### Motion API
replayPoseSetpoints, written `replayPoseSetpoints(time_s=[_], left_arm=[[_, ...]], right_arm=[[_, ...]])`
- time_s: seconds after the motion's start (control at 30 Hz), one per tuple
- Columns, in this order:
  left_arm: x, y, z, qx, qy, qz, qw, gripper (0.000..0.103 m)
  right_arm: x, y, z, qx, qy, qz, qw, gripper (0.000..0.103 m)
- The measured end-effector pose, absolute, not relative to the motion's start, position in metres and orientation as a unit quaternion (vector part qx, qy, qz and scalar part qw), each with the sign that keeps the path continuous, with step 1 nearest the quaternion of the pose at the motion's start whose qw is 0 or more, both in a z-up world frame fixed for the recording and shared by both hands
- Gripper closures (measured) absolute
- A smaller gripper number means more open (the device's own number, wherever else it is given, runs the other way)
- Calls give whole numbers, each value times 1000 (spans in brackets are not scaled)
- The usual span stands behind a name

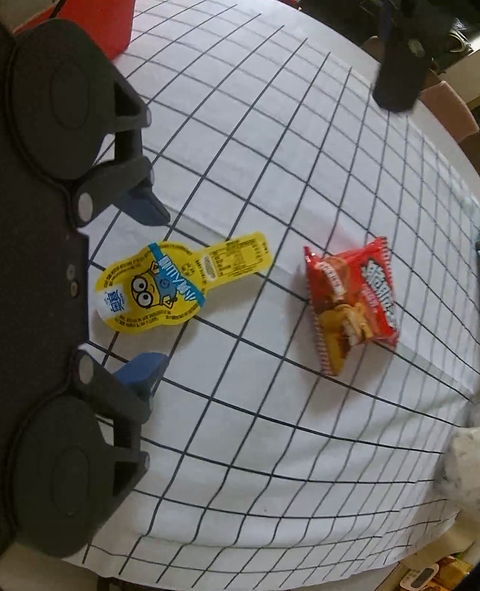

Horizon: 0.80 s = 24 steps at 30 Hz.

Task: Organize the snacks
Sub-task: 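Grasp the yellow minion candy strip with the right tool while the left tool grasps the red chip bag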

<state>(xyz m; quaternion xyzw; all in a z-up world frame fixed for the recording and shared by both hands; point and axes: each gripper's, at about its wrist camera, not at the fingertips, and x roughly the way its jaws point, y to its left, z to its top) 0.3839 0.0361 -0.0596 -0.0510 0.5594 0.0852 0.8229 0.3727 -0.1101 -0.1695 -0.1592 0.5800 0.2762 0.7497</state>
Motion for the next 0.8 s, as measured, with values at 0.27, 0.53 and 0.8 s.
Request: replayPoseSetpoints(time_s=[0.27,0.53,0.8], left_arm=[[417,23,-82,-70,577,85,810,22],[454,18,-104,-113,587,103,795,22],[486,24,-133,-205,581,120,779,22]], right_arm=[[366,-105,-176,-189,562,285,753,49],[359,-107,-174,-198,546,288,761,52],[362,-133,-170,-162,548,286,769,52]])
